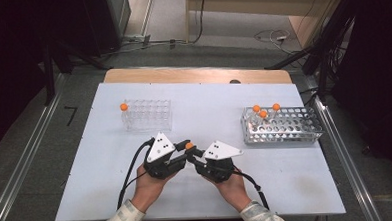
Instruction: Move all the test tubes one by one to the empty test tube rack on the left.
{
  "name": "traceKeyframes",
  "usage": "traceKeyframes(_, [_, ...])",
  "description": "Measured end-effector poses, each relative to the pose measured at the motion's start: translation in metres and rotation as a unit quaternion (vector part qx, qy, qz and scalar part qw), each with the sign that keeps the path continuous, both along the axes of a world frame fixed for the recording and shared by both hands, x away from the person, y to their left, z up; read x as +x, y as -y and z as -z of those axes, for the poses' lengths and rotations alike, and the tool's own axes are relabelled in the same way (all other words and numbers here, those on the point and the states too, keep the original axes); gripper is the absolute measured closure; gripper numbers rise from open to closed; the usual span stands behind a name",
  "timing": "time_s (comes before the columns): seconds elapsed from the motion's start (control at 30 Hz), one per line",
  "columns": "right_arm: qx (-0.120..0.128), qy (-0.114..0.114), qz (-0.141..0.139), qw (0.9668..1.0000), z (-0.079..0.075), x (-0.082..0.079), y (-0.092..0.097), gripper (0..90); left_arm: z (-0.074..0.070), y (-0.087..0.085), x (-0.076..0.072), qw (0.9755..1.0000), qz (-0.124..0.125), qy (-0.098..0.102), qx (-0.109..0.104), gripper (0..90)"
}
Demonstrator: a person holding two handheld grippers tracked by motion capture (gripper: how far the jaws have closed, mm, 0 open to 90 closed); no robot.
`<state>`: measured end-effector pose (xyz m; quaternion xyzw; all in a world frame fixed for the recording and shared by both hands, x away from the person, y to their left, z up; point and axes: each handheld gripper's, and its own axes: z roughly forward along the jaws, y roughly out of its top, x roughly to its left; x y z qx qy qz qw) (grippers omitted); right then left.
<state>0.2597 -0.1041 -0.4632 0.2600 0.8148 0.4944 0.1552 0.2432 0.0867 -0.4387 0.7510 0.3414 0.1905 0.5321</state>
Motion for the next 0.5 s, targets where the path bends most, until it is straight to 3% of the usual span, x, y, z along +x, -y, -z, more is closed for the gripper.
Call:
traceKeyframes(0.17, [0.007,-0.002,-0.005,1.0,-0.002,0.0,0.003,47.2,0.0,-0.001,0.001,1.0,-0.002,-0.003,0.0,70.5])
traceKeyframes(0.4, [0.002,-0.01,0.008,0.9999,-0.003,0.003,0.01,27.9,-0.002,-0.007,0.005,0.9998,-0.015,-0.006,-0.007,70.4])
traceKeyframes(0.5, [0.004,-0.006,0.023,0.9997,-0.003,0.005,0.015,25.5,-0.003,-0.011,0.006,0.9997,-0.019,-0.007,-0.011,70.4])
